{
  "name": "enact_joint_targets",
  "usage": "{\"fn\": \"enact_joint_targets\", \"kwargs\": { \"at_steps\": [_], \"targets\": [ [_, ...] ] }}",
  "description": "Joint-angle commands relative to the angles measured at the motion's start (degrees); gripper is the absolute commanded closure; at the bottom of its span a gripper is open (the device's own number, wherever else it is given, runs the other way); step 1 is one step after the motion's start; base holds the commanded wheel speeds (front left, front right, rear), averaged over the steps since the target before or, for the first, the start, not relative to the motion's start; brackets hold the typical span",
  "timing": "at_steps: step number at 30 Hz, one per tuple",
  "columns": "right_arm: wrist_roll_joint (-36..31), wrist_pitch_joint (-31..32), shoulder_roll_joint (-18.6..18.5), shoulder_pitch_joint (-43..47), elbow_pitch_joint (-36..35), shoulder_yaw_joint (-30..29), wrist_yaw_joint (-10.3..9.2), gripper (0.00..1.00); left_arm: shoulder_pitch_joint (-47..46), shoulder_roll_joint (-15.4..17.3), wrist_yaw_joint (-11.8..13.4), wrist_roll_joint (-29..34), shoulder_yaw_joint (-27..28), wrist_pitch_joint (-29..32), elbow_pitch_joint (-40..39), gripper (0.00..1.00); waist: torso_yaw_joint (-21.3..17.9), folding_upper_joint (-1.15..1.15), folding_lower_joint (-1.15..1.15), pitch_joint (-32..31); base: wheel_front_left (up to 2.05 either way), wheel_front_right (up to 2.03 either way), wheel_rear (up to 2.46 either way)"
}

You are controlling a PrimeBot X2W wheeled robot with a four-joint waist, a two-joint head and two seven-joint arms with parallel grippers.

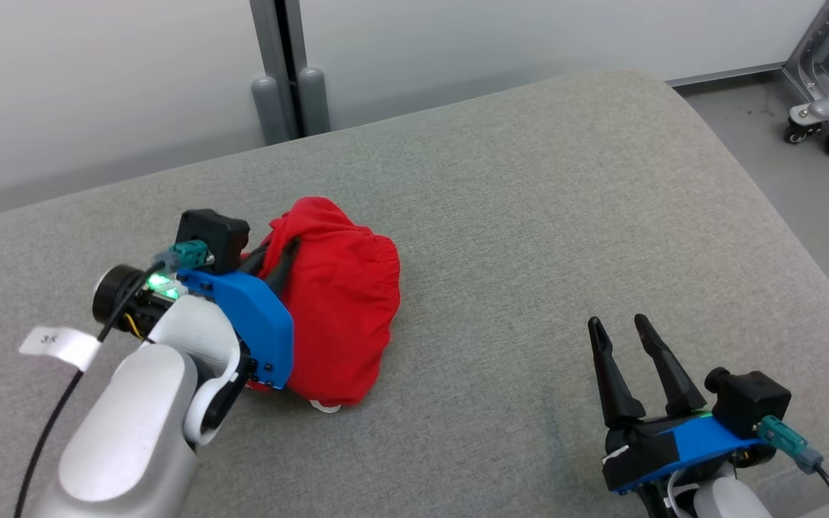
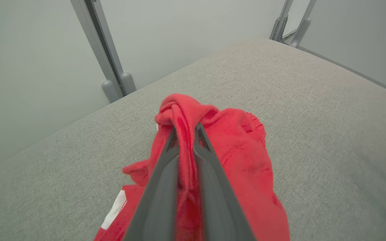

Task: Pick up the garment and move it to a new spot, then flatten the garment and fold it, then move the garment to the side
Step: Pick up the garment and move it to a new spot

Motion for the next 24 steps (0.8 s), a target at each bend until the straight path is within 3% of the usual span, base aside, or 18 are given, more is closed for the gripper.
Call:
{"fn": "enact_joint_targets", "kwargs": {
  "at_steps": [1, 8, 13, 17, 24],
  "targets": [
    [0.3, -0.3, -0.2, -0.9, -0.1, -0.2, 0.02, 0.00, 0.5, -0.7, 0.7, 0.6, 0.0, -2.2, 1.6, 0.00, 0.2, 0.00, -0.01, 0.1, 0.00, 0.00, 0.00],
    [-0.9, -0.3, -0.2, 0.0, -0.1, -2.6, 0.03, 0.00, 3.0, -6.1, 2.8, 0.0, 1.9, -18.0, 7.0, 0.00, 3.5, 0.00, -0.01, -0.8, 0.00, 0.00, 0.00],
    [-1.8, -0.3, -0.2, 1.0, 0.1, -3.7, 0.03, 0.00, 7.3, -7.6, 3.5, -0.8, 3.5, -28.5, 6.4, 0.00, 6.7, 0.00, -0.01, -2.2, 0.00, 0.00, 0.00],
    [-2.7, -0.3, -0.2, 1.7, 0.2, -4.5, 0.03, 0.00, 11.5, -7.5, 4.7, -0.7, 5.4, -32.6, 4.5, 0.00, 9.5, 0.00, -0.01, -3.0, 0.00, 0.00, 0.00],
    [-4.0, -0.3, -0.2, 2.7, 0.7, -5.6, 0.03, 0.00, 18.4, -6.3, 6.8, 1.4, 10.8, -33.8, 0.3, 0.00, 12.7, 0.00, -0.01, -4.4, 0.00, 0.00, 0.00]
  ]
}}
